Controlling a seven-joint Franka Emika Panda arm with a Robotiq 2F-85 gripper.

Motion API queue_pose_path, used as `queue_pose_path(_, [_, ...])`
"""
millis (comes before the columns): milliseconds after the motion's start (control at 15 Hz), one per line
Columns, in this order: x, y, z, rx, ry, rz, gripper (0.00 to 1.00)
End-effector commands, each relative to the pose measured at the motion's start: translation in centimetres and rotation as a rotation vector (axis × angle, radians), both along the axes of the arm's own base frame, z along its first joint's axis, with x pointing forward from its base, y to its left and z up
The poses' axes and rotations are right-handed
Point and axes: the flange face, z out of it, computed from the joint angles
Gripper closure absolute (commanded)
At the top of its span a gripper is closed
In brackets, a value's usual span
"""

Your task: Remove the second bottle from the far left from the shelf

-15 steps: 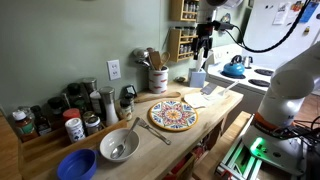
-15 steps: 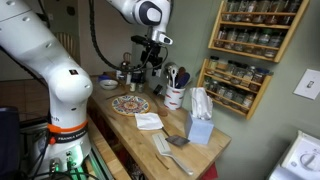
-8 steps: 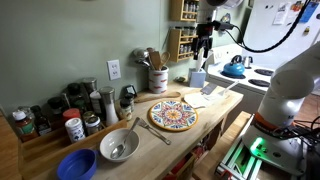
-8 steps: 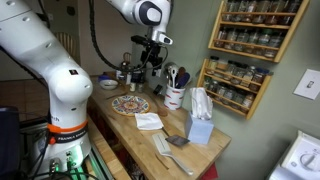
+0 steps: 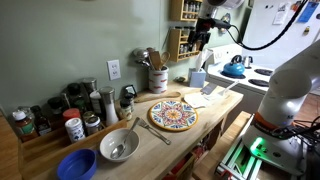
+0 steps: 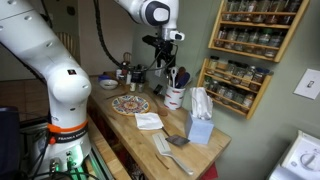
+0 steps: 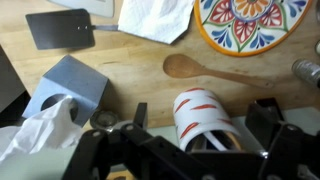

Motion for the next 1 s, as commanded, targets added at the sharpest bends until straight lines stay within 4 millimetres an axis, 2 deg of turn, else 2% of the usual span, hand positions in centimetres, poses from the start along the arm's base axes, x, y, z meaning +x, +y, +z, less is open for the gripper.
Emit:
queue_pose_path(0, [0.6, -4.1, 2.6, -0.07, -0.117, -0.048, 0.0])
queue_pose_path(200, [0.5, -7.2, 4.9, -0.153, -0.197, -0.171, 0.0])
queue_pose_path(533, [1.6, -10.8, 6.9, -0.194, -0.368, -0.308, 0.0])
queue_pose_path(600, [1.9, -11.1, 7.0, -0.192, -0.4, -0.33, 0.0])
queue_pose_path(667, [0.9, -10.4, 7.2, -0.175, -0.365, -0.283, 0.0])
queue_pose_path(933, [1.1, -10.5, 7.1, -0.176, -0.373, -0.286, 0.0])
